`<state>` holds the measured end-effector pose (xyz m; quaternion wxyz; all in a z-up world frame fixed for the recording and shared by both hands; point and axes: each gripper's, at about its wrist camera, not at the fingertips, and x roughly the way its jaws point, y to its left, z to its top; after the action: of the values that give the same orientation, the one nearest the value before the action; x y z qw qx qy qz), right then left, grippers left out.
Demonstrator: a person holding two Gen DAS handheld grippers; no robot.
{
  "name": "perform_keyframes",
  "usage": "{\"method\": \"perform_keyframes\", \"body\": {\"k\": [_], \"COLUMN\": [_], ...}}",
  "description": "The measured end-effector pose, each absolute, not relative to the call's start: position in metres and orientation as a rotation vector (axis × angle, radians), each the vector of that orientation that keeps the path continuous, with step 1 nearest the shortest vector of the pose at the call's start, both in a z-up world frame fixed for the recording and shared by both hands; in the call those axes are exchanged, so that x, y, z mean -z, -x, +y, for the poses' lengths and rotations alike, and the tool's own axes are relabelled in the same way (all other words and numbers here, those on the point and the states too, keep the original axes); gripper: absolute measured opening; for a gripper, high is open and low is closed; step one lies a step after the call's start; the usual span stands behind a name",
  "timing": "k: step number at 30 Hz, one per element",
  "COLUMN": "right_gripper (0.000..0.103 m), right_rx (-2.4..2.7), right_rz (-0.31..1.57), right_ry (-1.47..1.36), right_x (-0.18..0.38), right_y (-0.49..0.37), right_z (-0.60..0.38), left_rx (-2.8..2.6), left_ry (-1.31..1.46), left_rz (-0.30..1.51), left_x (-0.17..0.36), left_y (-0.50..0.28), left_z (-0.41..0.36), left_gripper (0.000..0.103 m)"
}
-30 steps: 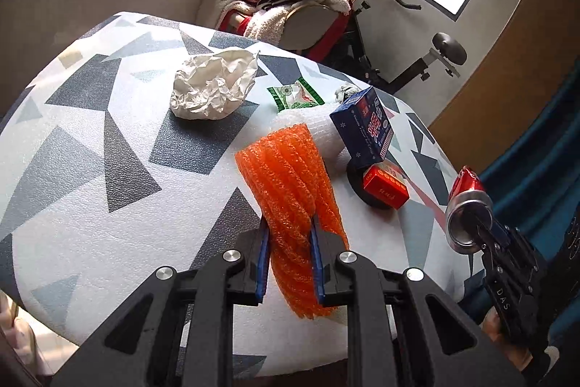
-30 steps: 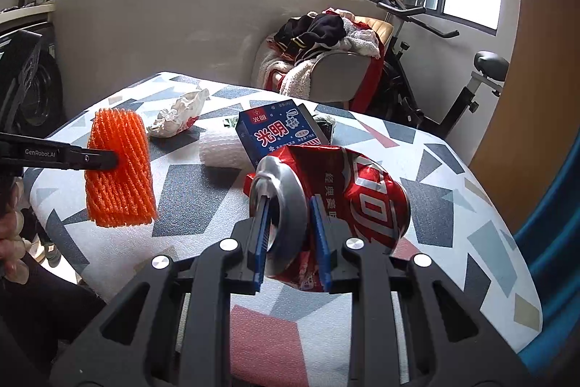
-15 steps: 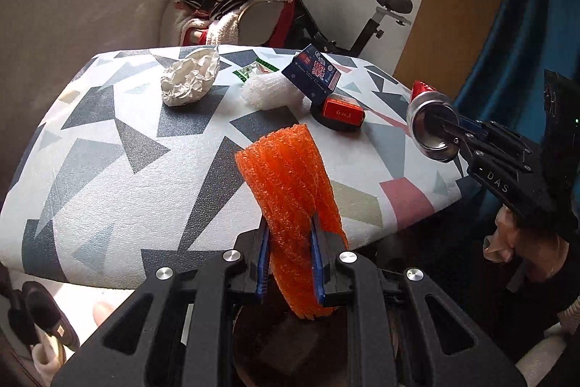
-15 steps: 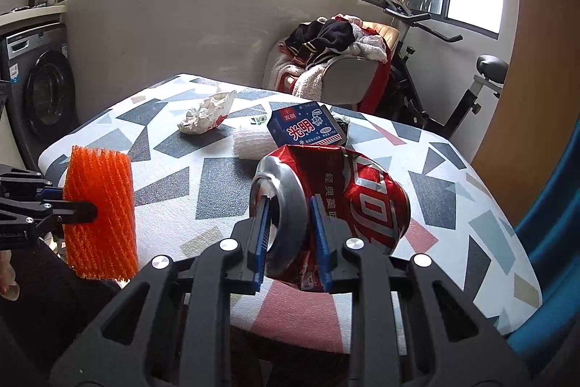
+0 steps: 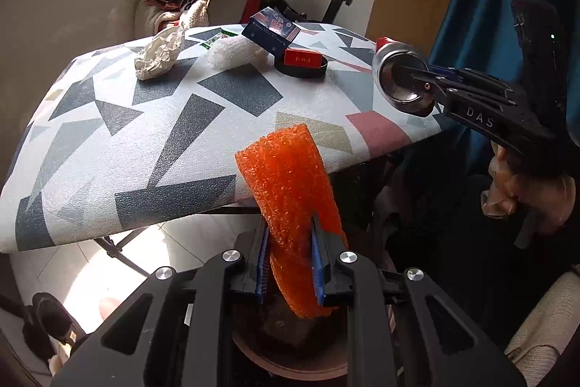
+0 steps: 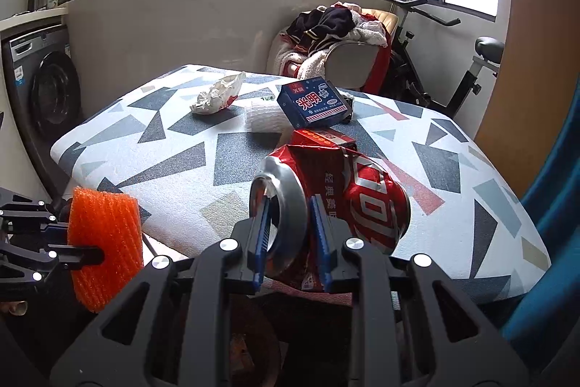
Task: Collect trash
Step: 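Carry the orange net and red can down and release both into the bin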
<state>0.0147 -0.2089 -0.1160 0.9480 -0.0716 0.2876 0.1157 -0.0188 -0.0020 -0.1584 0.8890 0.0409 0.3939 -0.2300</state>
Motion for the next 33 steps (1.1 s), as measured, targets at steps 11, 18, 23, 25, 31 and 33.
{"method": "perform_keyframes", "body": {"k": [11,18,23,25,31,33], "right_gripper": [0.025,0.026,0.025,0.025,0.026,0.026], "right_rx": [-0.273,-0.376,-0.452,-0.477,-0.5,-0.503], "right_rz": [0.634,0.712,0.739,0.747,0.78,0.79], "right_ry": [0.124,0.19,0.262,0.281,0.317,0.324], "right_x": [0.136,0.163,0.175,0.177,0.186,0.188], "right_y": [0.007,0.021,0.028,0.03,0.03,0.029], "right_z": [-0.202,-0.173,-0.151,-0.144,-0.135,-0.134], "left_rx": [0.454,0.323,0.286,0.283,0.276,0.272], "left_ry": [-0.007,0.069,0.09,0.083,0.087,0.1], "left_rz": [0.759,0.687,0.689,0.692,0.699,0.701], "left_x": [0.151,0.143,0.143,0.144,0.146,0.146], "left_y": [0.031,0.035,0.033,0.032,0.032,0.031], "left_z": [0.007,0.03,0.036,0.035,0.035,0.037], "left_gripper": [0.053,0.081,0.085,0.085,0.085,0.085]}}
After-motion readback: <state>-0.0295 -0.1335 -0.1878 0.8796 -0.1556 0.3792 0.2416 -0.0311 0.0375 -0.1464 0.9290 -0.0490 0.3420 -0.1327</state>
